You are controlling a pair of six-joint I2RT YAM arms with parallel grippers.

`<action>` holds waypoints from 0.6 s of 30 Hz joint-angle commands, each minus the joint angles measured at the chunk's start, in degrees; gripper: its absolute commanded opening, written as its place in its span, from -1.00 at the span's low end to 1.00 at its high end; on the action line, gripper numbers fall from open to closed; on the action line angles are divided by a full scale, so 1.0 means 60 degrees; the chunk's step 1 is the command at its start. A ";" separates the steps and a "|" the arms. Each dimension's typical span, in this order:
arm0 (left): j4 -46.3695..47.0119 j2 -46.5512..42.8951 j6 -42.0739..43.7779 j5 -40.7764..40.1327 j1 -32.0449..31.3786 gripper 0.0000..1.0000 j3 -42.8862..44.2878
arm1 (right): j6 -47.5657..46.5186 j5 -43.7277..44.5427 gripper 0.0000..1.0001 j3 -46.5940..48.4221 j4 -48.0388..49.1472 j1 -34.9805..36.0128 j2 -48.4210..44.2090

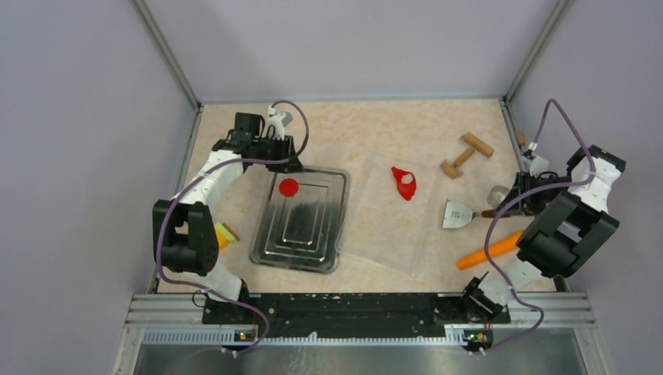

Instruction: Roll out the dumpling wrappers from the dough

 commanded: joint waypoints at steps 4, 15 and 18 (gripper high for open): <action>0.0115 -0.0384 0.0084 -0.0029 0.0013 -0.20 -0.0241 | -0.0164 -0.0020 -1.00 0.0047 0.0212 0.0020 0.0693; 0.0195 -0.0694 0.0116 -0.0130 0.0013 -0.17 -0.0626 | 0.1142 0.0481 -0.60 -0.1209 0.2196 0.0727 0.1033; 0.0157 -0.0697 0.0119 -0.0160 0.0027 -0.16 -0.0628 | 0.1534 0.0858 -0.33 -0.1104 0.2497 0.0796 0.0924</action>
